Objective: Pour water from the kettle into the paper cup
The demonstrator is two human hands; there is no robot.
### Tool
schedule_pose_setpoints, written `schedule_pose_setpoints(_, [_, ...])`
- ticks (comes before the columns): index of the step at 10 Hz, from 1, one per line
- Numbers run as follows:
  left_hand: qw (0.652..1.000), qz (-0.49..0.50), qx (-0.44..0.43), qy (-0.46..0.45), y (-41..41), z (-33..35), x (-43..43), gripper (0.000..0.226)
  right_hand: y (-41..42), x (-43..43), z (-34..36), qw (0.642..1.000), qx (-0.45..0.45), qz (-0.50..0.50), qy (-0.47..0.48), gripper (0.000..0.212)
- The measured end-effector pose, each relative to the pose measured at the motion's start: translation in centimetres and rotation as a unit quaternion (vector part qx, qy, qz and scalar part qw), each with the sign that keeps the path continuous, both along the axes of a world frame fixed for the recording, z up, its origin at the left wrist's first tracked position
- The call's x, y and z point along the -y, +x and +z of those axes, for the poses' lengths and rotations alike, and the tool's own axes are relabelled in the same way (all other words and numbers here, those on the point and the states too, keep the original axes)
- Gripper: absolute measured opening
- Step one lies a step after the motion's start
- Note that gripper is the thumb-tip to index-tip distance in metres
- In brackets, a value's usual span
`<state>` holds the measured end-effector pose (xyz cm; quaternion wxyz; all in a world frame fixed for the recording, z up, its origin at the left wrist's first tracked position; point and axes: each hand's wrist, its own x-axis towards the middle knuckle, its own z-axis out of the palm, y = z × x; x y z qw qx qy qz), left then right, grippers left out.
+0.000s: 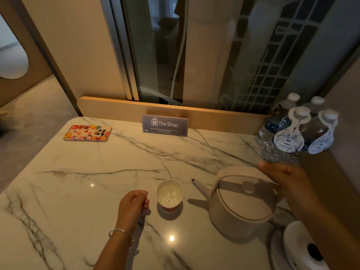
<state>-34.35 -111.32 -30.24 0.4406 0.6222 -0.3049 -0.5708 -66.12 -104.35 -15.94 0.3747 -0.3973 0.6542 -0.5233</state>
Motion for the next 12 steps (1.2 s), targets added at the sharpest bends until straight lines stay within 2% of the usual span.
schedule_pose_setpoints(2, [1.0,-0.005,0.001,-0.003,0.0,-0.2,0.2,0.008,-0.7,-0.1,-0.8,1.0,0.015,-0.01,0.001,0.028])
schedule_pose_setpoints(6, [1.0,-0.02,0.012,-0.012,-1.2,1.4,-0.8,0.011,-1.5,-1.2,-0.5,0.999,-0.034,0.024,0.018,0.021])
schedule_pose_setpoints(7, [0.999,-0.032,0.03,-0.028,-1.3,2.3,-1.2,0.009,-1.5,-1.6,0.0,0.995,-0.085,0.054,0.019,0.041])
schedule_pose_setpoints(8, [0.998,-0.037,0.026,-0.036,-0.9,3.2,-1.4,0.009,-1.7,-2.6,0.4,0.988,-0.151,0.045,0.002,0.035])
schedule_pose_setpoints(9, [0.998,-0.041,0.025,-0.048,-0.5,3.8,-1.9,0.01,-1.5,-4.5,0.3,0.98,-0.196,-0.011,-0.041,0.014])
schedule_pose_setpoints(10, [0.996,-0.052,0.042,-0.063,-0.1,4.6,-2.4,0.013,-0.2,-6.5,0.4,0.972,-0.203,-0.073,-0.095,0.025])
schedule_pose_setpoints(11, [0.995,-0.063,0.038,-0.072,-0.2,5.2,-2.8,0.015,0.4,-7.9,1.4,0.96,-0.21,-0.146,-0.111,0.027])
schedule_pose_setpoints(12, [0.993,-0.073,0.029,-0.087,-0.3,6.2,-3.3,0.014,1.1,-9.3,2.3,0.984,-0.091,-0.097,-0.115,0.029])
